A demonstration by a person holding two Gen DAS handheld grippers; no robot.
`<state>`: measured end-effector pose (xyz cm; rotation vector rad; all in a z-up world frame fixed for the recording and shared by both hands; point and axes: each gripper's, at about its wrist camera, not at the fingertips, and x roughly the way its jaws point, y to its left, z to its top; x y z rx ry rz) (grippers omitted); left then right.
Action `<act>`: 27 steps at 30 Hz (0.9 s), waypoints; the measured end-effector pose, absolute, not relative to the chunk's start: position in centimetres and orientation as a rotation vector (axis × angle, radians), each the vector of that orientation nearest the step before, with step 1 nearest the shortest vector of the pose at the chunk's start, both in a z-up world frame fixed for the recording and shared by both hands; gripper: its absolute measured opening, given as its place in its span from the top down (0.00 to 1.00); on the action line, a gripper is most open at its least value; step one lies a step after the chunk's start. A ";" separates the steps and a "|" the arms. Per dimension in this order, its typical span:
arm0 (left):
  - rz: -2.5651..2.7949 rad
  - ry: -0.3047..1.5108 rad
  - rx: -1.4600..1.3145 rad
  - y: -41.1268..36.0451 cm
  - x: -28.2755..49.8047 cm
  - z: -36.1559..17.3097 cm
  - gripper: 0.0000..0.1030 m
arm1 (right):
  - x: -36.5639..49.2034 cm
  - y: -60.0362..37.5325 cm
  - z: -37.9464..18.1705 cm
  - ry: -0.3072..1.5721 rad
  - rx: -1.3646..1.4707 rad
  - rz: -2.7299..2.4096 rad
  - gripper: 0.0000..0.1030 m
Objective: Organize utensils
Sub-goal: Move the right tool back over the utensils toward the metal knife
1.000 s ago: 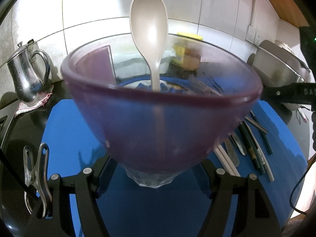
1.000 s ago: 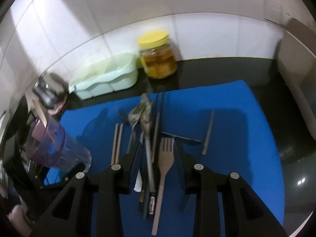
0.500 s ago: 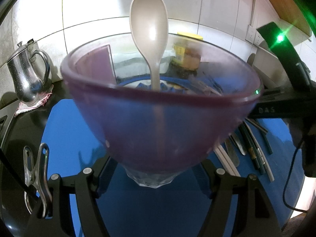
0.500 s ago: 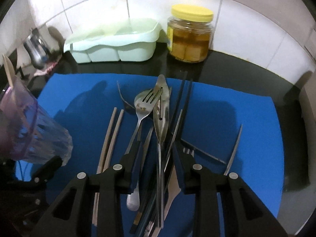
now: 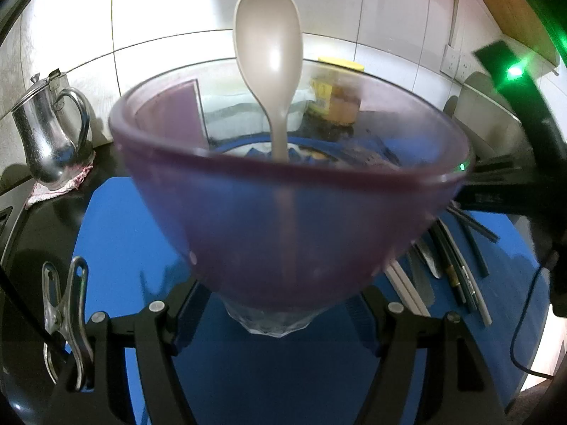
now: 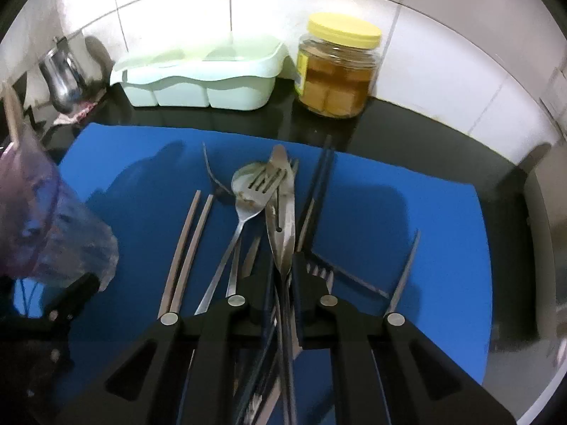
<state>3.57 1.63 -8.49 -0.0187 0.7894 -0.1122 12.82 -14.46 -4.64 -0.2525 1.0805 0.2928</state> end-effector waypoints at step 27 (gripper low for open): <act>-0.113 0.791 -0.021 1.6 3.6 -8.5 0.27 | 11.8 -13.5 -5.4 1.171 -0.414 0.283 0.72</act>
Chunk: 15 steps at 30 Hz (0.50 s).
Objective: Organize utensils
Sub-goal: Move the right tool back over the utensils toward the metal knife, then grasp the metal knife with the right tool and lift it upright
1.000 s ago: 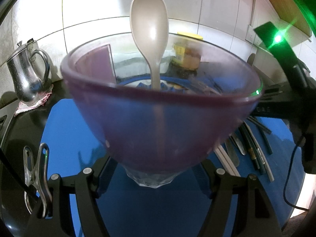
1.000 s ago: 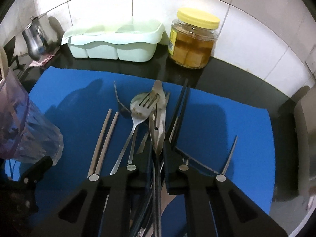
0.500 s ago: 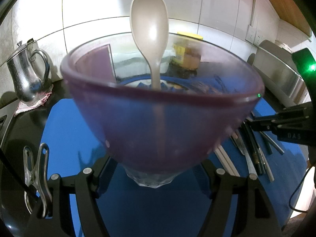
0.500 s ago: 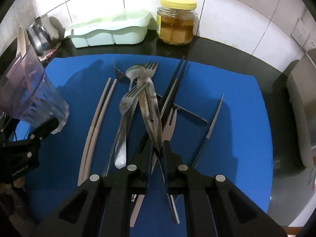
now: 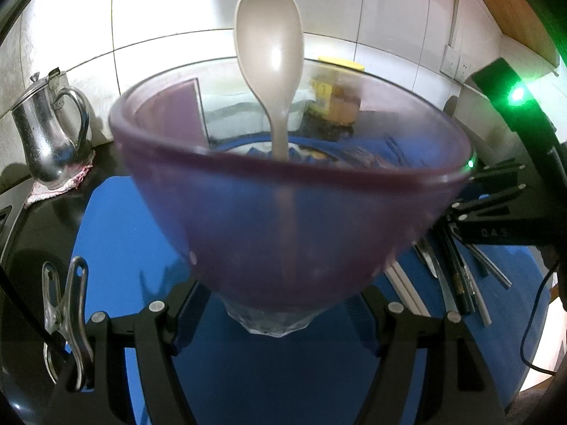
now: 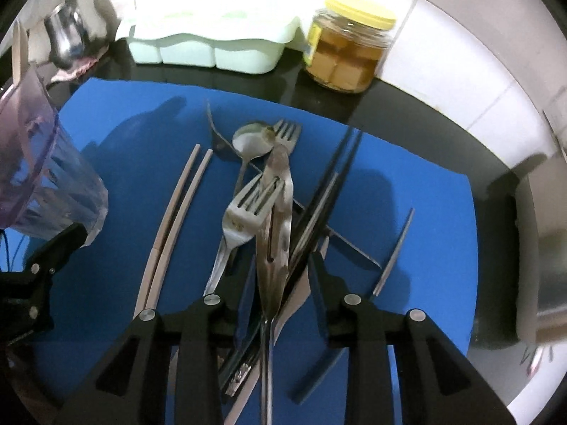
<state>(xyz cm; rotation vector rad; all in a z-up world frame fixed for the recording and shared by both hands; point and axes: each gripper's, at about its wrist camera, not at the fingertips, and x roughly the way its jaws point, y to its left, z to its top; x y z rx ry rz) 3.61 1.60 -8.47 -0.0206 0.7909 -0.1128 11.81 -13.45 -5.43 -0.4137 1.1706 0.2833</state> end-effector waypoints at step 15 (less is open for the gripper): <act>-0.108 0.793 -0.014 1.3 3.2 -8.4 0.27 | 10.4 -16.3 -3.1 1.172 -0.325 0.295 0.82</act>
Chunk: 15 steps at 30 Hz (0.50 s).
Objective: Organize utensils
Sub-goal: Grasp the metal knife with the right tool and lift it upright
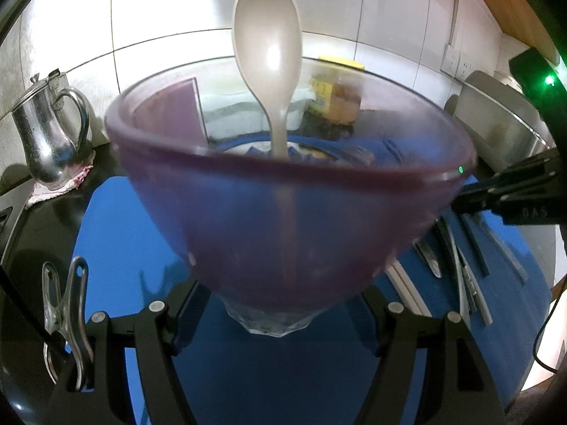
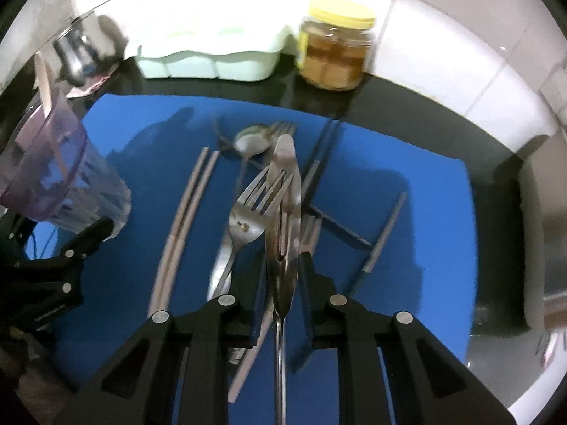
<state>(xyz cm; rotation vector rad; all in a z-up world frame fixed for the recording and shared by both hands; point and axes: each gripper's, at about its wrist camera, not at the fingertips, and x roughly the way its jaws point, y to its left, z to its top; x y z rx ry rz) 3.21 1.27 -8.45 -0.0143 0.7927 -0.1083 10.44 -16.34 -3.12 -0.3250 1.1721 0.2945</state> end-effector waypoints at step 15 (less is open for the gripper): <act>-0.111 0.798 -0.017 1.5 3.9 -8.5 0.28 | 7.1 -15.1 0.4 0.786 -0.584 0.139 0.82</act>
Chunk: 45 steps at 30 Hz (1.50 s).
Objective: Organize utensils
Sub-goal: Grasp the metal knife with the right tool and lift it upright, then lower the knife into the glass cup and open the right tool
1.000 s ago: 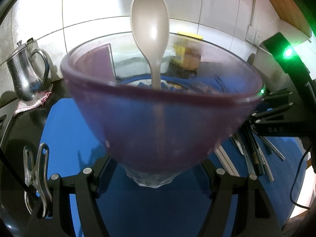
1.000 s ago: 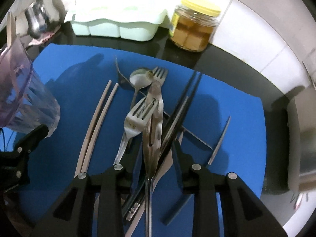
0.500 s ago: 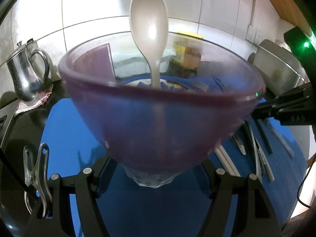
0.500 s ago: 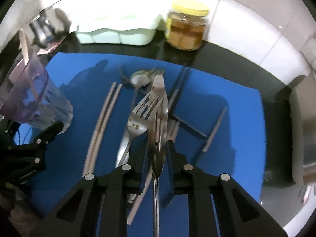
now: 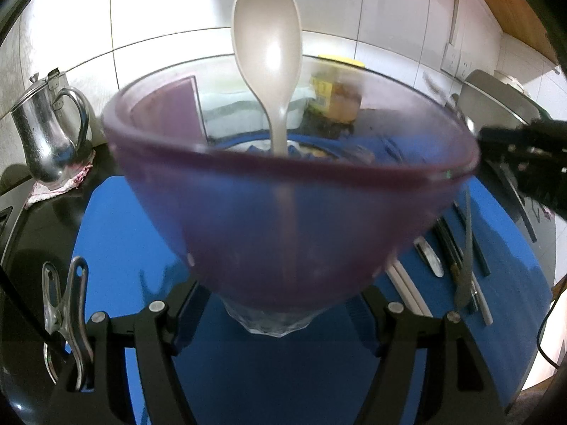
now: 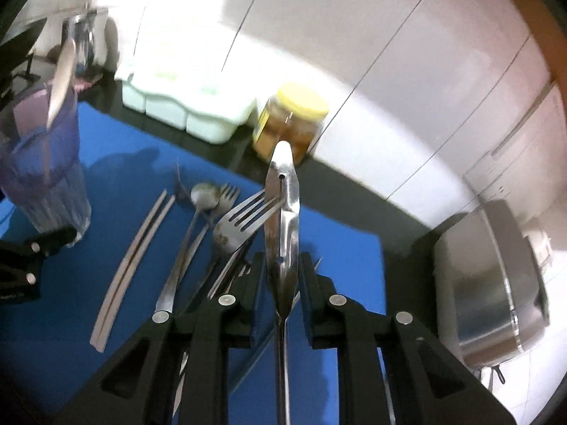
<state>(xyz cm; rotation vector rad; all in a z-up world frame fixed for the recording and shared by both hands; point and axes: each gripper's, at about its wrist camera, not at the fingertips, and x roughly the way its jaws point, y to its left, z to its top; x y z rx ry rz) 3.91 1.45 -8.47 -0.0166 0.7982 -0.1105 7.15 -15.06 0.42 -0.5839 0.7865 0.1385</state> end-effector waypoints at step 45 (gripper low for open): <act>-0.112 0.811 -0.017 1.3 4.1 -8.2 0.28 | 4.9 -8.6 12.3 0.421 0.087 0.573 0.82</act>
